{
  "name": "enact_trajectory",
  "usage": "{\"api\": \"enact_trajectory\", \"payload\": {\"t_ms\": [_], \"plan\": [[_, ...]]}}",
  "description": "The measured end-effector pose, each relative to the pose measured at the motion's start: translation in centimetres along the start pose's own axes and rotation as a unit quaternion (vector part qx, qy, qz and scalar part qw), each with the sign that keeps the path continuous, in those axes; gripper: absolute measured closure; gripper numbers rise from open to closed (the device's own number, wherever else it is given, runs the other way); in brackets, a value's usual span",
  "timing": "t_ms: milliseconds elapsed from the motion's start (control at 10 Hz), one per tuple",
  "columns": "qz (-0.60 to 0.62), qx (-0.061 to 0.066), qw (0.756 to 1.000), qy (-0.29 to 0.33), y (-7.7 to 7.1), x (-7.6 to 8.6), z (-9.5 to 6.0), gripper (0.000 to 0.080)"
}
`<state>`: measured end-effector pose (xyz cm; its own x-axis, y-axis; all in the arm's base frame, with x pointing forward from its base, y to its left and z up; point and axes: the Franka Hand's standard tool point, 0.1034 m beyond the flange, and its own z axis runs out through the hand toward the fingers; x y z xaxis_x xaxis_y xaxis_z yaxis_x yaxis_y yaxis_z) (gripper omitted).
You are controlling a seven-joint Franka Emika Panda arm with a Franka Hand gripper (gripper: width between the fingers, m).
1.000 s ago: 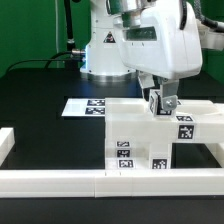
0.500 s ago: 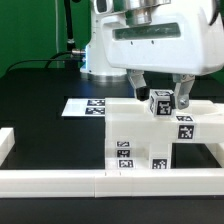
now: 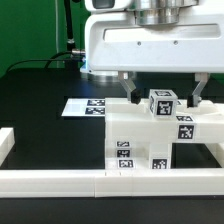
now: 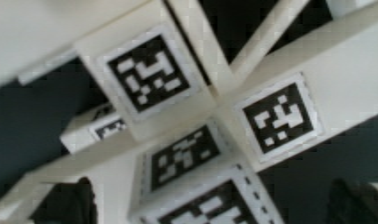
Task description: Assemble chair
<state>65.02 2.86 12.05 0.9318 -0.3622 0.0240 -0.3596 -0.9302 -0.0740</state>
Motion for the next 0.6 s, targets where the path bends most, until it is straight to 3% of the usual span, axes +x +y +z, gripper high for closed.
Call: {"api": "enact_trajectory", "payload": {"t_ms": [600], "plan": [[-0.199,-0.003,0.98,0.003,0.24,0.03,0.33,0.0179]]}}
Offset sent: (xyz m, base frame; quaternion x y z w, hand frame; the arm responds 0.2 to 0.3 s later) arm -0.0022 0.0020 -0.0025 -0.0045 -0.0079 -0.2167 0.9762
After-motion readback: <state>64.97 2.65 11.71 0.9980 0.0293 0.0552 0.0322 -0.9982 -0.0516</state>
